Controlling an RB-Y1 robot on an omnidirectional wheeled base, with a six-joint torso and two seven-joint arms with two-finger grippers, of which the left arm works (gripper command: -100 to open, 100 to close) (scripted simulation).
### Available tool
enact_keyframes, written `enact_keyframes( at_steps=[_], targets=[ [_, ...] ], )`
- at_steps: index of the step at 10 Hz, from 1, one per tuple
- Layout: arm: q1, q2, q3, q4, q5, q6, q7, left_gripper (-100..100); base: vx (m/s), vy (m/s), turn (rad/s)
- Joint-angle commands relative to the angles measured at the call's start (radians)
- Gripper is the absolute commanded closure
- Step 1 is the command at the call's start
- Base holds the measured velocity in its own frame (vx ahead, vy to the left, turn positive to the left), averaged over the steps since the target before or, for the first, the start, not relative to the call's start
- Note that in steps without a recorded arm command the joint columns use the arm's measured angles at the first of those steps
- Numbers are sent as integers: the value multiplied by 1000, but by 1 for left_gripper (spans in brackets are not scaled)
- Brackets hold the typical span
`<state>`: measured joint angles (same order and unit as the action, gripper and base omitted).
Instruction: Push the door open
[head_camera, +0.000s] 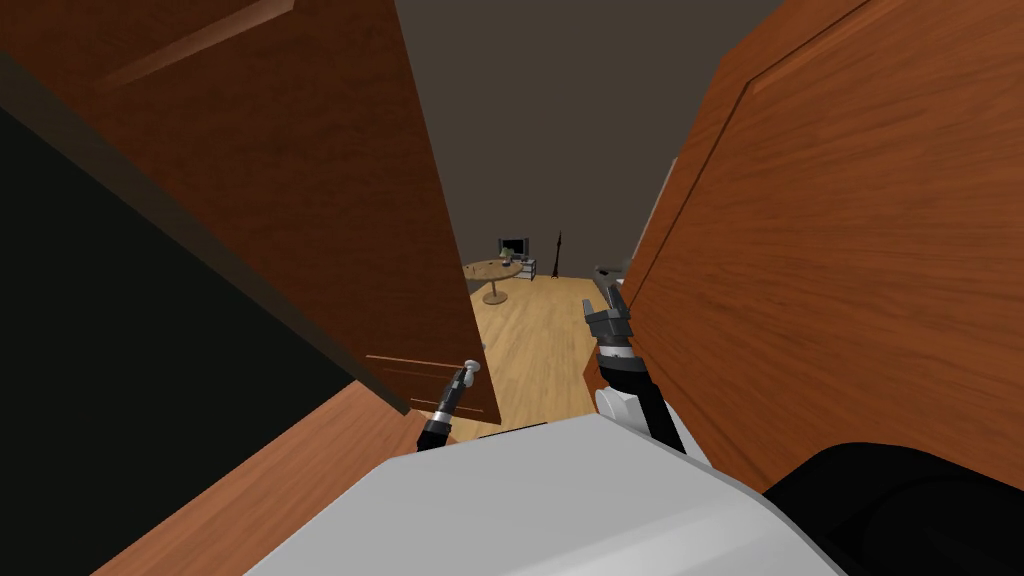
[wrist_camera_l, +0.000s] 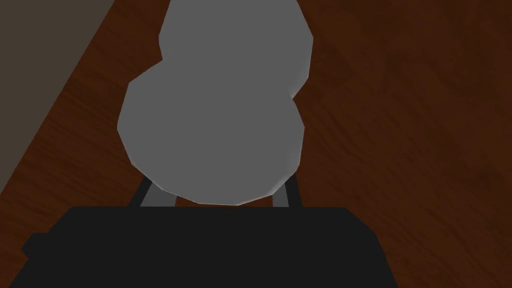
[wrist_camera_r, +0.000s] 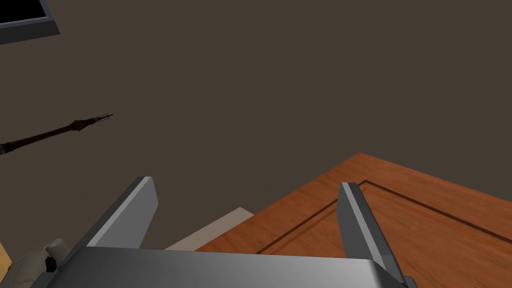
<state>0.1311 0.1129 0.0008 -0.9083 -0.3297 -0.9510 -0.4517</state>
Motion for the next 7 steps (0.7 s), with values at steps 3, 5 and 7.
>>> enact_keyframes(
  at_steps=[3,5,7],
  targets=[
    [-22,3,4,17,27,4,13,-100,15,7,-16],
    [-35,6,7,33,24,5,-24,-100,-88,-2,1],
    [-52,9,12,54,22,7,-69,-100,-85,-12,-1]
  ],
)
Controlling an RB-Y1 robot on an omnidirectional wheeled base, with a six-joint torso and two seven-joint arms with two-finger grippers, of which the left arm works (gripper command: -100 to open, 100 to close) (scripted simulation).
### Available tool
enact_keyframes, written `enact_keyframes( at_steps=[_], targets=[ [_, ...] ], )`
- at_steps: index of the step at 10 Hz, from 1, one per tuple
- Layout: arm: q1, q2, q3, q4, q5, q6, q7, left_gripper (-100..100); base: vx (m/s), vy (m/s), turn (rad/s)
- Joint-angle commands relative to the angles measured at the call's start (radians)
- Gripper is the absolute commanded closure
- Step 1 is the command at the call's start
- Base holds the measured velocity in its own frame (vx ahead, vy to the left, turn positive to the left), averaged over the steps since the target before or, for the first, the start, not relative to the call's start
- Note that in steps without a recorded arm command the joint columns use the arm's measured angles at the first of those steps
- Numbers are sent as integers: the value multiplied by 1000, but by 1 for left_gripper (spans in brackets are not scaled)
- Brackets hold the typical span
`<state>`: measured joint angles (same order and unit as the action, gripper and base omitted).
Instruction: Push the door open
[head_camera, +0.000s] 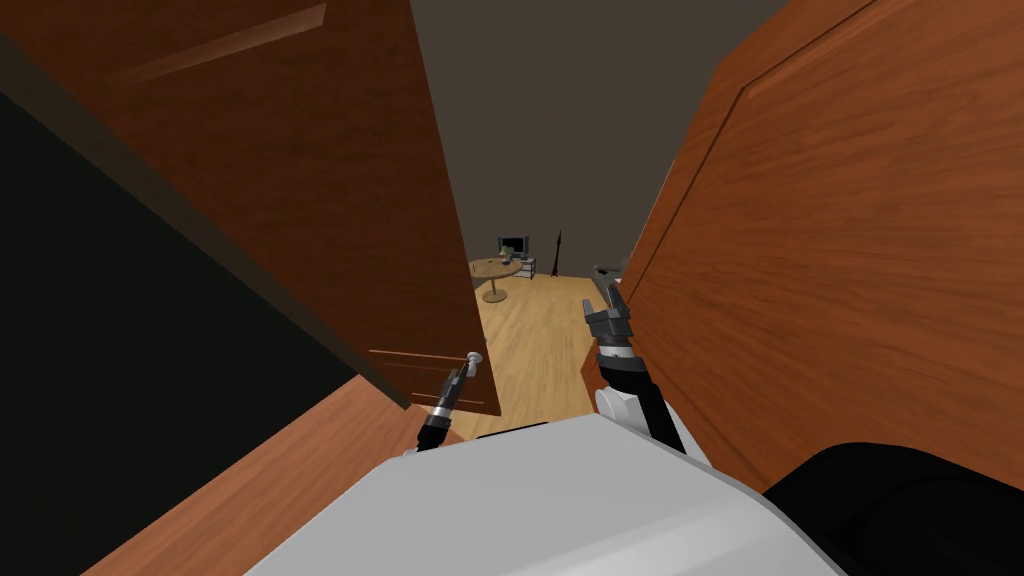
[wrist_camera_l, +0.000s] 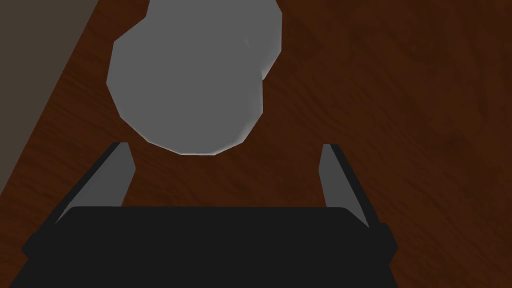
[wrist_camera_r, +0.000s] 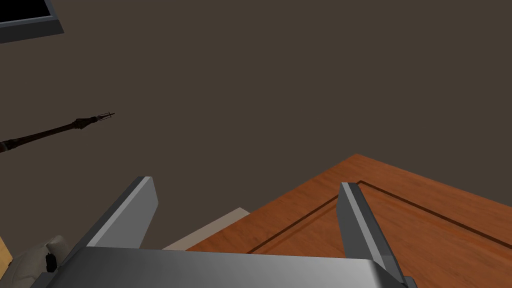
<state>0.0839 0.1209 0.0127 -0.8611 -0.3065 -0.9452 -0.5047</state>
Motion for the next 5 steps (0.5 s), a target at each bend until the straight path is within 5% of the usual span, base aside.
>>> enact_keyframes(
  at_steps=[1,5],
  targets=[
    [-14,3,3,18,-3,2,-42,-100,-88,-16,-12],
    [-58,12,14,71,-10,7,-156,-100,-97,-5,-4]
  ],
)
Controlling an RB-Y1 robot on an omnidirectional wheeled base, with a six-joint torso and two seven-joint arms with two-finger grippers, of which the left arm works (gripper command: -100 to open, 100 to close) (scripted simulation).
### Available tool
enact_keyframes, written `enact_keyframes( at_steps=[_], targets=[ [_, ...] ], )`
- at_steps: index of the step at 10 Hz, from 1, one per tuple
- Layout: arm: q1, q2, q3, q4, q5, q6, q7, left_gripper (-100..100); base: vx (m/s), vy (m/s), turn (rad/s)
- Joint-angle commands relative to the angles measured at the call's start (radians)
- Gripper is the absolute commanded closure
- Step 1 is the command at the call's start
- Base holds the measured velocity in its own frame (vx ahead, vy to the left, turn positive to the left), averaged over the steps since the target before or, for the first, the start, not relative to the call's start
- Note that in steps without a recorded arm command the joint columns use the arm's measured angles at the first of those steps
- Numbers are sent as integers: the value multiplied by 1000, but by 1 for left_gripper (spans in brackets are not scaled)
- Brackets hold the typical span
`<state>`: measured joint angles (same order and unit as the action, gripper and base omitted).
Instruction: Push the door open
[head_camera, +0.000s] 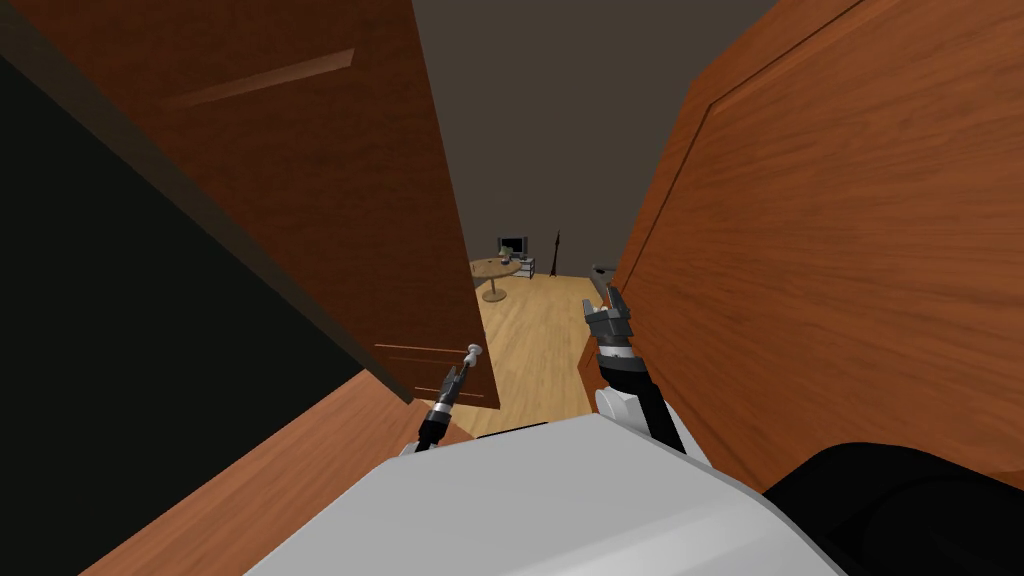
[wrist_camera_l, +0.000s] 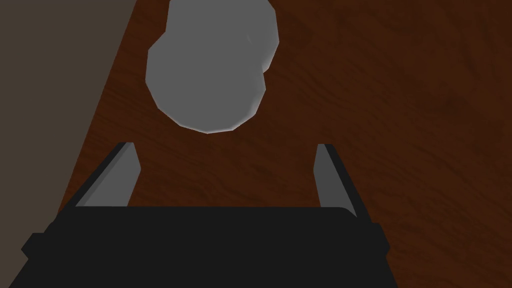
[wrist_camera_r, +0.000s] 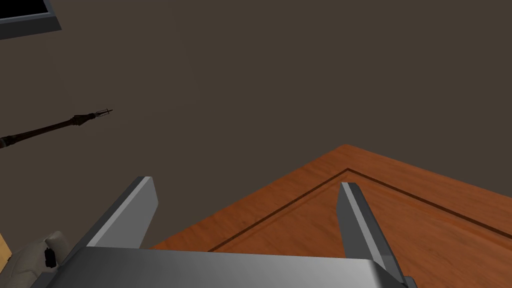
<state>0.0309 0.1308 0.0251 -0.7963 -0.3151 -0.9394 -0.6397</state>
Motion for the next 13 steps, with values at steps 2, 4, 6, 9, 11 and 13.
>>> enact_keyframes(
  at_steps=[2,4,6,9,11,13],
  targets=[
    [-30,7,8,35,-5,4,-80,-100,-94,-14,-5],
    [-42,9,11,51,-7,5,-123,-100,-59,0,-2],
    [-54,12,15,66,-9,7,-157,-100,-66,-7,-4],
    [-91,19,24,110,-15,10,-248,-100,-80,-2,-4],
    [-104,21,27,125,-17,12,-289,-100,-62,-8,-3],
    [-126,26,33,153,-21,14,-345,-100,-83,-6,-5]
  ],
)
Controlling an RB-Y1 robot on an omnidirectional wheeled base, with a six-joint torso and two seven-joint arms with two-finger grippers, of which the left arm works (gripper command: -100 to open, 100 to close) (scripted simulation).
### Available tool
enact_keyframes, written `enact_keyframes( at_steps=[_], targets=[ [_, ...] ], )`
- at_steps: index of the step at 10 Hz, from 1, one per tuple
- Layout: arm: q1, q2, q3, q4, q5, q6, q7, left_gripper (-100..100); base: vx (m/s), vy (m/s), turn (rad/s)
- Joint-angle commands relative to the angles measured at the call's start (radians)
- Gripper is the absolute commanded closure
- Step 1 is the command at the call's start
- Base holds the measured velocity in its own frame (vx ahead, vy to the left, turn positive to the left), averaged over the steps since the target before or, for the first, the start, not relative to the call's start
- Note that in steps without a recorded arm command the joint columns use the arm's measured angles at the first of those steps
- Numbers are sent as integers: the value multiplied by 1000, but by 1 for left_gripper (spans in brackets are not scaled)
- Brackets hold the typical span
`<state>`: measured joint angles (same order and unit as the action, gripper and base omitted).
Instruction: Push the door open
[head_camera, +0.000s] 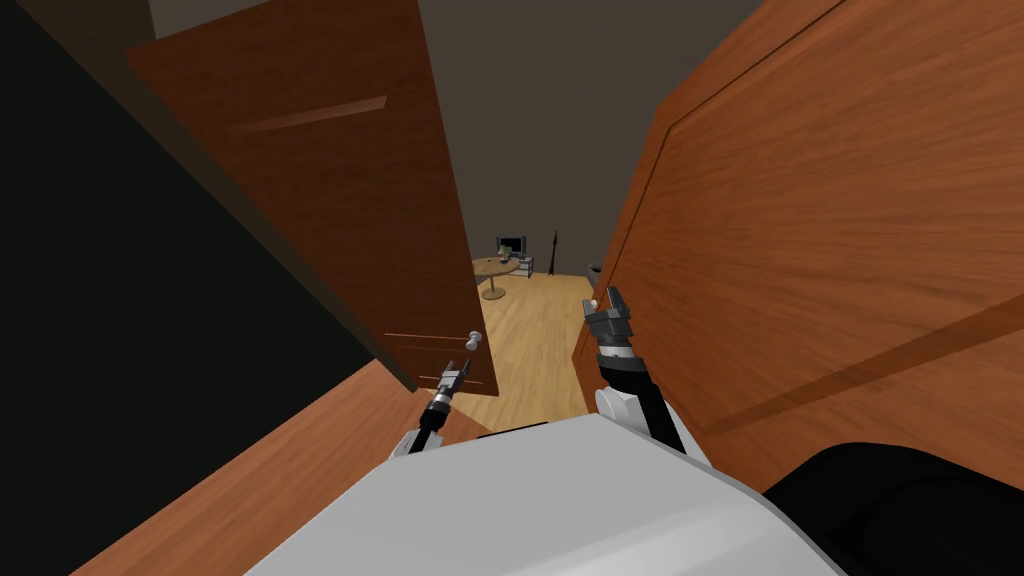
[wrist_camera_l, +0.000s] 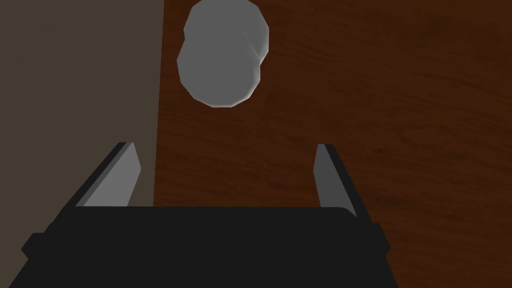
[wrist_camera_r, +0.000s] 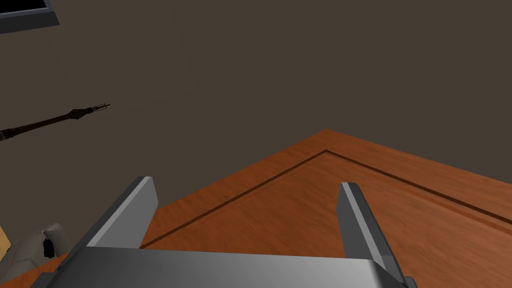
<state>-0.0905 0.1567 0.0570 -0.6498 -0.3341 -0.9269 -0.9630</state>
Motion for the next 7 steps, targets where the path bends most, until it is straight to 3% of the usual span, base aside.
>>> enact_keyframes(
  at_steps=[1,7],
  targets=[
    [-16,2,4,19,-3,3,-50,-100,-101,-18,-6],
    [-65,12,17,79,-11,8,-188,-100,-80,-6,-3]
  ],
)
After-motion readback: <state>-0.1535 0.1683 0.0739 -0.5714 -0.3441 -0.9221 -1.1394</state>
